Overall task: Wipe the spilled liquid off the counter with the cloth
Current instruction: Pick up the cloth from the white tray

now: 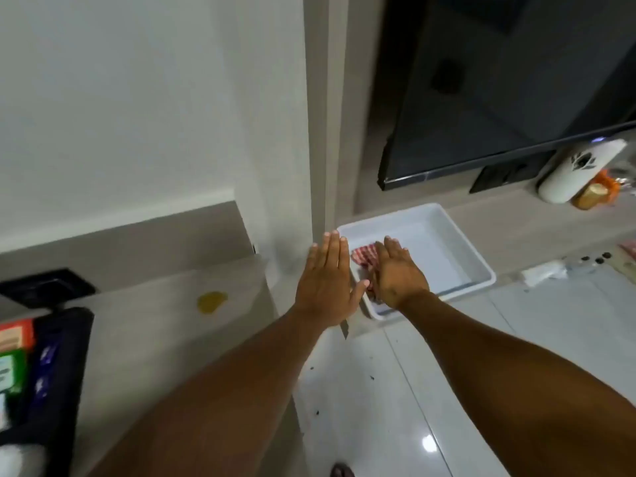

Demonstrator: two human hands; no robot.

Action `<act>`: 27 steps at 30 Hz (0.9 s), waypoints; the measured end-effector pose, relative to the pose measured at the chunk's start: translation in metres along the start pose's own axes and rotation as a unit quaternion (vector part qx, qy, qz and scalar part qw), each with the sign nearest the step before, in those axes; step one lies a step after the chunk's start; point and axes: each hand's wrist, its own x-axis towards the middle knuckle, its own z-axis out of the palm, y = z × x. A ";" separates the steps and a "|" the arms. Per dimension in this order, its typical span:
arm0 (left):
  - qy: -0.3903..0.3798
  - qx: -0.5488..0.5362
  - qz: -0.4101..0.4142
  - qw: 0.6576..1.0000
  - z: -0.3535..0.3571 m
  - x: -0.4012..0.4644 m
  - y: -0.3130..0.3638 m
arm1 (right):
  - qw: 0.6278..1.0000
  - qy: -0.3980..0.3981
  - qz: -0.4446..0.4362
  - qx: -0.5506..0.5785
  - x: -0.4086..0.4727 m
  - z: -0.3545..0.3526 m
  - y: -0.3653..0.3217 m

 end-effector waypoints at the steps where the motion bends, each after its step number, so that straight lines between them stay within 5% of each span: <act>1: -0.009 0.003 -0.009 1.000 0.011 0.005 0.000 | 1.000 -0.012 -0.006 -0.003 0.009 0.008 0.001; 9: -0.051 0.014 -0.022 0.998 0.056 0.019 -0.012 | 0.995 -0.088 0.020 0.032 0.045 0.049 0.006; 19: -0.053 0.006 -0.008 0.999 0.030 -0.014 -0.024 | 0.999 0.002 0.027 0.028 0.016 0.025 -0.009; 27: -0.016 0.000 0.011 1.000 -0.029 -0.147 -0.041 | 0.981 0.140 -0.057 0.125 -0.128 0.024 -0.122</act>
